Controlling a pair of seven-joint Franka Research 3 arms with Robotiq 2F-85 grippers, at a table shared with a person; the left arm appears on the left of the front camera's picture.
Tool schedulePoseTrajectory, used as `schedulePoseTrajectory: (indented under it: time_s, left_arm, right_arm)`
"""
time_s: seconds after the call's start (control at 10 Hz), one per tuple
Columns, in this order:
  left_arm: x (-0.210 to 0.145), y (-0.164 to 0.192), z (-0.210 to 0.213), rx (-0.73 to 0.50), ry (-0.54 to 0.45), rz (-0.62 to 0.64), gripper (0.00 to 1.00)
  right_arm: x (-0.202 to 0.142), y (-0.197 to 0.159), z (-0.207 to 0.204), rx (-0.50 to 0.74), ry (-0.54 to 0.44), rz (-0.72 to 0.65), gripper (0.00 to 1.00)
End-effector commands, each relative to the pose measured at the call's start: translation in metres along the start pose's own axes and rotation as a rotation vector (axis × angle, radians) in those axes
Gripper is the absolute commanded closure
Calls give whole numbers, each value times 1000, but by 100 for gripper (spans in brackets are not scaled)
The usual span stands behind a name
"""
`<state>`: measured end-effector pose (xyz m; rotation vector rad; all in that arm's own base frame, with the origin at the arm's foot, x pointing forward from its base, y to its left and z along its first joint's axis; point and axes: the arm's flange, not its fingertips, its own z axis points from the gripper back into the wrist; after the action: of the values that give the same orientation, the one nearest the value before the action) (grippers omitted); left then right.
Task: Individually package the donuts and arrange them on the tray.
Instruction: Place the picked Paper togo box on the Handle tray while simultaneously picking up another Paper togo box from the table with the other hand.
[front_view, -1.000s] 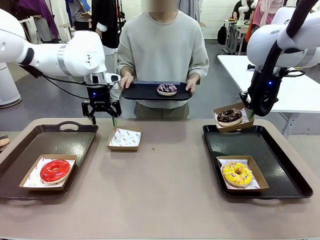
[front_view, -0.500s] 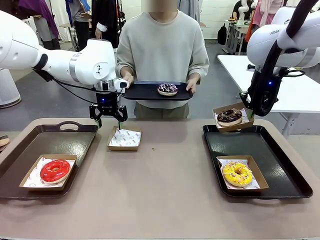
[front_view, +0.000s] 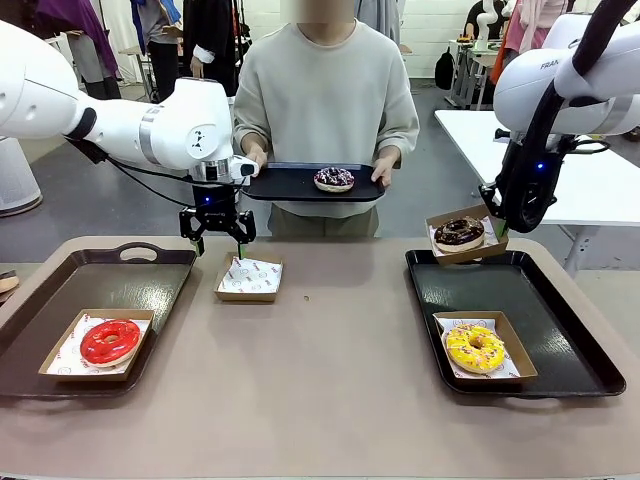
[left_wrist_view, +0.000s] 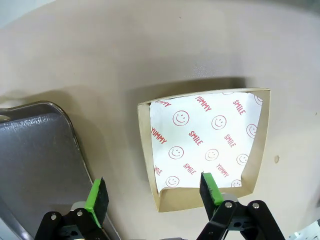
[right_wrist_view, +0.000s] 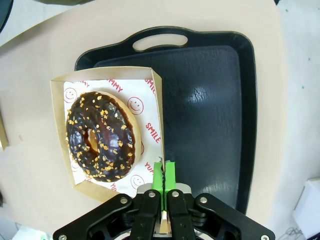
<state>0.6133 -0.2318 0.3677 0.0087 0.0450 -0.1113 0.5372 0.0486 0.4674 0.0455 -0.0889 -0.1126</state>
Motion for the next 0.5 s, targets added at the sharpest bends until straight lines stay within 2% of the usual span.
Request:
schedulePoseTrajectory:
  time_s: [0.0,0.4]
  left_arm:
    - [-1,6,-5,-6,-12,-12,4]
    - [3,14,-24,-44,-35,-22,4]
  right_arm:
    - [4,6,-10,-19,33,31,99]
    - [20,16,-48,-52,113,35,99]
